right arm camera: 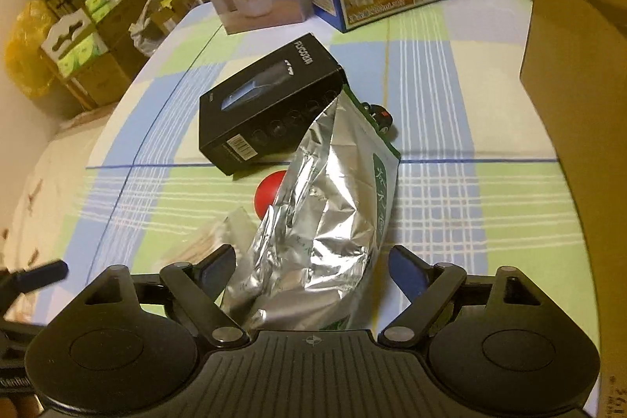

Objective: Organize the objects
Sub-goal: 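Close the right tool on the foil bag while the left tool grasps the cotton swab bag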

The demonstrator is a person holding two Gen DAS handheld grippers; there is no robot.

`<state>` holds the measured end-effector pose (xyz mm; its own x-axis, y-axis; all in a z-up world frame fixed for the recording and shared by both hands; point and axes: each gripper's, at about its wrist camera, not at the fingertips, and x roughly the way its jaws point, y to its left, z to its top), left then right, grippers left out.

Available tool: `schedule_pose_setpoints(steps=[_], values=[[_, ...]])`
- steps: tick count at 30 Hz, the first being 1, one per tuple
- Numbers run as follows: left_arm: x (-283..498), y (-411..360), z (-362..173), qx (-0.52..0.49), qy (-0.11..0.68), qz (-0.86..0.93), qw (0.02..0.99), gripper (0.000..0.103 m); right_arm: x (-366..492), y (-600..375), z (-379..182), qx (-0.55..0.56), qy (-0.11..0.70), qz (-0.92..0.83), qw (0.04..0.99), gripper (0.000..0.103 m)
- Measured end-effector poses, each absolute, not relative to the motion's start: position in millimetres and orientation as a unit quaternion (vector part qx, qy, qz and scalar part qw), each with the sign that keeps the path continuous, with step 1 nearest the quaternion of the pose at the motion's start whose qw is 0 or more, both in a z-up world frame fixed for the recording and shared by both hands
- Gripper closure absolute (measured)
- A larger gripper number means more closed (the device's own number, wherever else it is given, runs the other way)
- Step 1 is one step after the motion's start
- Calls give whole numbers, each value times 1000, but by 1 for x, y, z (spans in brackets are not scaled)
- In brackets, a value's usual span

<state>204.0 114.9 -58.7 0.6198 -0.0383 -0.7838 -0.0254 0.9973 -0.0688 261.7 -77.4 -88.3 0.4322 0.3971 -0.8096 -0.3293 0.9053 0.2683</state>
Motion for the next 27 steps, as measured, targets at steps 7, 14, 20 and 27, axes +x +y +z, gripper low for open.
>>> schedule_pose_setpoints(steps=[7,14,20,27], values=[[211,112,-65,-33,437,-16,899,1,273,-90,-96,81,502,214,834,40],[218,103,-64,-23,434,-45,900,2,266,-103,-89,69,498,213,838,64],[228,86,-65,22,439,-82,894,12,246,-126,-82,25,488,191,852,65],[247,60,-80,105,457,-132,873,35,227,-152,-82,14,487,178,855,65]])
